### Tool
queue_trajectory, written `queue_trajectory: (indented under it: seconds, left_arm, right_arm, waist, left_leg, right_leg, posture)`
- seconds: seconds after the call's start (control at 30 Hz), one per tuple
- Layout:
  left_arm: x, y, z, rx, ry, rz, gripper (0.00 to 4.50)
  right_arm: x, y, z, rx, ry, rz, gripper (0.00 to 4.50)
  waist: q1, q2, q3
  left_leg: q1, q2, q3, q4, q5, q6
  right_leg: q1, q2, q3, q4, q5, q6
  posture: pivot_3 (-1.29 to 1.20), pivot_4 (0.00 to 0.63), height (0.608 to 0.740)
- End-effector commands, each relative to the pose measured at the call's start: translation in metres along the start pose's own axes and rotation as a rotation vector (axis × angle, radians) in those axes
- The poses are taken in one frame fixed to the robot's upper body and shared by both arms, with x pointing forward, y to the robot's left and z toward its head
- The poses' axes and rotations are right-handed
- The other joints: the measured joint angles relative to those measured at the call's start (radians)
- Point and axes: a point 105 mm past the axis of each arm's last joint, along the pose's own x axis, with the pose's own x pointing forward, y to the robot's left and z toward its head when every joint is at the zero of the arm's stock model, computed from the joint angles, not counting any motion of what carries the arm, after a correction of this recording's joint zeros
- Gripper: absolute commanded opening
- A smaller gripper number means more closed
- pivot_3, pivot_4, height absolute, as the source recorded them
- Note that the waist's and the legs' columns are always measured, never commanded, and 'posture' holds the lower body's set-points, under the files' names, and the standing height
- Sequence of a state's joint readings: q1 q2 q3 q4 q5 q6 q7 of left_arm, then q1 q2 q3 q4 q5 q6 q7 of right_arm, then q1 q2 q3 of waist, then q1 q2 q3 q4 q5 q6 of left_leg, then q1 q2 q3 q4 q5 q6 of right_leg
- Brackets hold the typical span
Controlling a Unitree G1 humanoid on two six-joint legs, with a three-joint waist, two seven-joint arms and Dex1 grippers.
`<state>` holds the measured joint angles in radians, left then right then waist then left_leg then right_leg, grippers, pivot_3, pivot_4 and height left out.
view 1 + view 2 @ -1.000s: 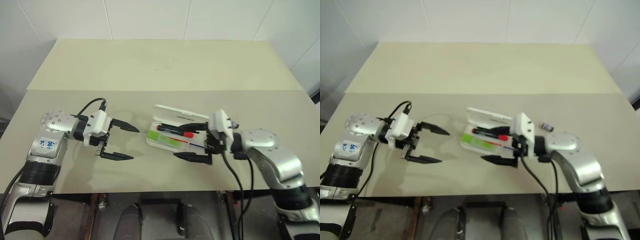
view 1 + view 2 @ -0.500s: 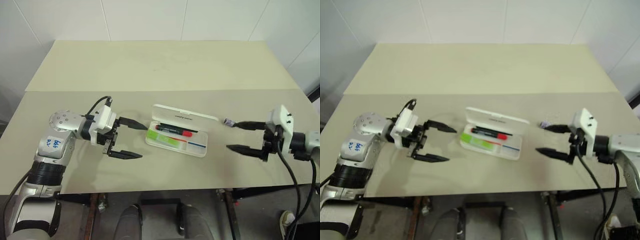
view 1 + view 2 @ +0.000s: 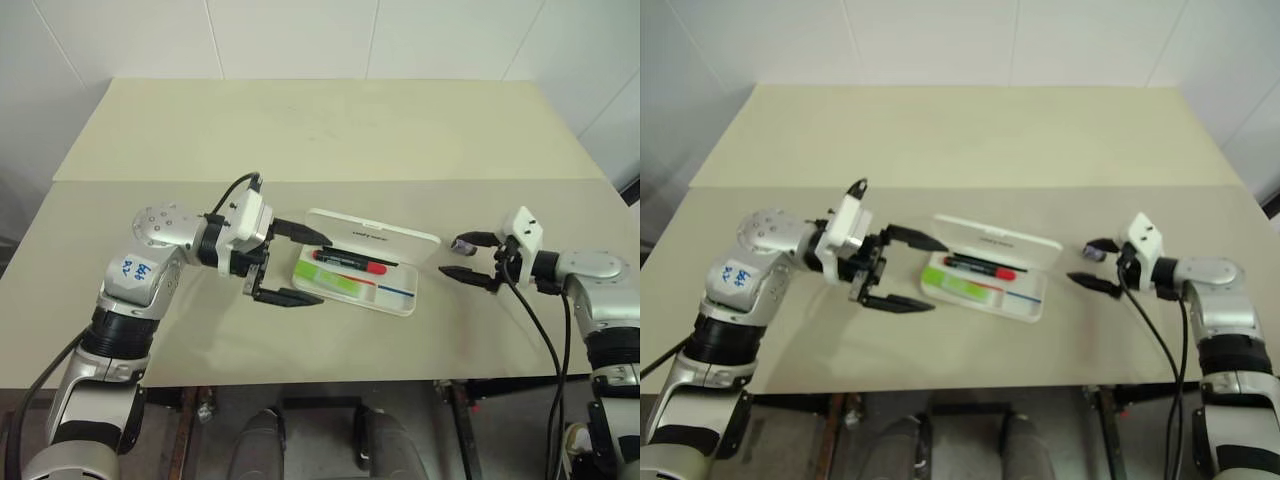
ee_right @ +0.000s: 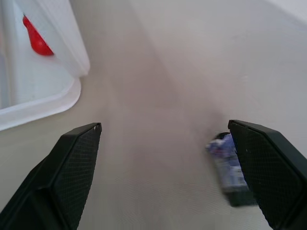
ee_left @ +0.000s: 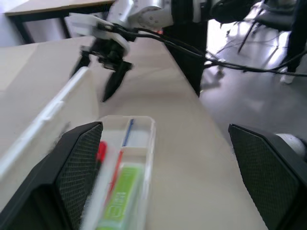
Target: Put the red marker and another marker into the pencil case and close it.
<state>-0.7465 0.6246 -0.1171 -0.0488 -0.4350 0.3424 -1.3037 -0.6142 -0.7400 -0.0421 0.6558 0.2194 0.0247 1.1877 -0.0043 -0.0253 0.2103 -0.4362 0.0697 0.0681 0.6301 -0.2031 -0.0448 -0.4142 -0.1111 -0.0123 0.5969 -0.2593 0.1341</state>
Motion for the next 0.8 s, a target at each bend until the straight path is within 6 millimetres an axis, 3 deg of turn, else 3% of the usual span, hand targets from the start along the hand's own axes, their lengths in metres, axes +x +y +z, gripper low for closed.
queue_trajectory:
  seconds: [0.03,0.17,0.37,0.63,0.8]
  left_arm:
    - [-0.012,0.021,0.016,0.057,0.033,0.080,4.50]
    - [-0.016,0.035,0.023,0.076,0.050,0.125,4.50]
    - [-0.015,0.041,0.029,0.082,0.051,0.138,4.50]
    - [-0.011,0.042,0.032,0.085,0.040,0.131,4.50]
    - [-0.010,0.042,0.033,0.086,0.038,0.127,4.50]
  right_arm:
    - [0.003,-0.005,0.008,-0.033,-0.025,-0.004,4.47]
    - [0.009,-0.006,0.008,-0.027,-0.039,0.001,4.47]
    - [0.008,-0.015,0.013,-0.026,-0.051,-0.032,4.47]
    - [-0.008,-0.038,0.011,-0.015,-0.017,-0.131,4.47]
    - [-0.020,-0.046,0.000,0.007,0.038,-0.164,4.47]
  waist:
    - [-0.001,0.000,0.000]
    - [-0.001,0.000,0.000]
    - [-0.003,0.000,0.000]
    - [-0.004,0.001,0.000]
    - [-0.003,0.001,0.000]
  left_leg:
    - [0.000,0.000,0.000,0.000,0.000,0.000]
    - [0.001,0.000,0.000,0.000,0.001,-0.001]
    - [0.000,0.000,0.000,-0.001,0.001,-0.002]
    - [0.000,0.000,0.000,-0.001,0.001,-0.002]
    - [0.000,0.000,0.000,-0.001,0.002,-0.003]
  right_leg:
    - [0.000,0.000,0.000,0.000,0.000,0.000]
    - [0.000,0.000,0.000,0.000,0.000,0.000]
    - [0.000,0.000,0.000,0.000,0.000,0.000]
    - [0.000,0.000,0.000,0.001,0.000,0.000]
    - [0.000,0.000,0.000,0.001,0.000,0.000]
  posture:
    - [0.00,0.150,0.740]
    - [0.00,0.150,0.740]
    - [0.00,0.150,0.740]
    - [0.00,0.150,0.740]
    - [0.00,0.150,0.740]
